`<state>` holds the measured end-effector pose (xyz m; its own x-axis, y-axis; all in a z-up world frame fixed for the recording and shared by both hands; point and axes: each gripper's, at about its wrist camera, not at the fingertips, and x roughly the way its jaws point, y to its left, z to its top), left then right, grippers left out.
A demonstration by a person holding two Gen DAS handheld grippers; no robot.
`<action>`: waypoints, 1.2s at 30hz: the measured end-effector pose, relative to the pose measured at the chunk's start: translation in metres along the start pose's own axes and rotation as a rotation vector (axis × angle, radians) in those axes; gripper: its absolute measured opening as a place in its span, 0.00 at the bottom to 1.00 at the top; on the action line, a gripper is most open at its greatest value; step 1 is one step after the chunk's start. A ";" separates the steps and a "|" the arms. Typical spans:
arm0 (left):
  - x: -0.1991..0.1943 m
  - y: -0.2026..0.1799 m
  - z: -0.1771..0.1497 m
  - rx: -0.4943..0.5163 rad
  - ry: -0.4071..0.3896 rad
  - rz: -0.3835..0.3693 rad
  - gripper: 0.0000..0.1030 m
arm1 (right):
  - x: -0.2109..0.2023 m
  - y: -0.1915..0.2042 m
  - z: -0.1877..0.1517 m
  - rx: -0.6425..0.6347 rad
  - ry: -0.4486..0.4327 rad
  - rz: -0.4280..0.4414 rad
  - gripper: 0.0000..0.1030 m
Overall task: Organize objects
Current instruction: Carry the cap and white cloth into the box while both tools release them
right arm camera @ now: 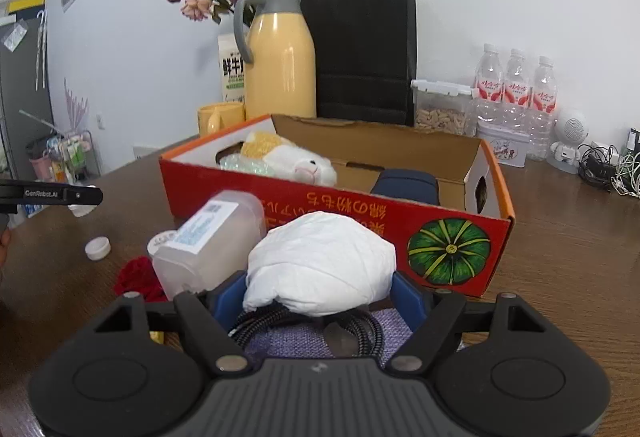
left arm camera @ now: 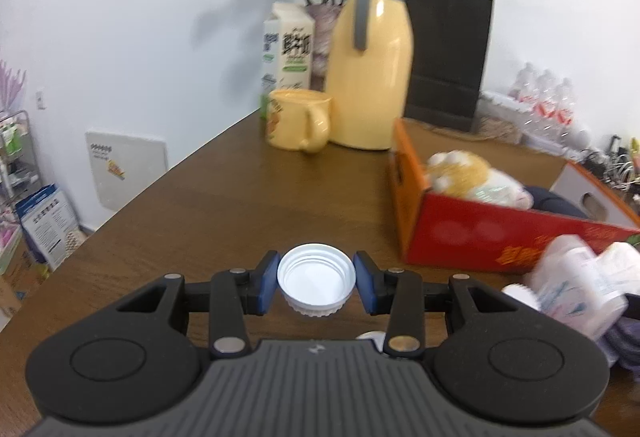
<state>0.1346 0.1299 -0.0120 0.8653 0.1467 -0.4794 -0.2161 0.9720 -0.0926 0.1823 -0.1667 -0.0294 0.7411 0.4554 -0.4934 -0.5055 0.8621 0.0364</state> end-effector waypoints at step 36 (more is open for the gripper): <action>0.134 -0.181 0.087 0.143 0.049 -0.138 0.49 | 0.116 -0.074 0.077 0.148 -0.027 -0.089 0.82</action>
<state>0.3292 -0.0098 0.0166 0.8583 0.0041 -0.5130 -0.0273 0.9989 -0.0378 0.3396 -0.1608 -0.0228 0.7926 0.3803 -0.4766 -0.3685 0.9215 0.1223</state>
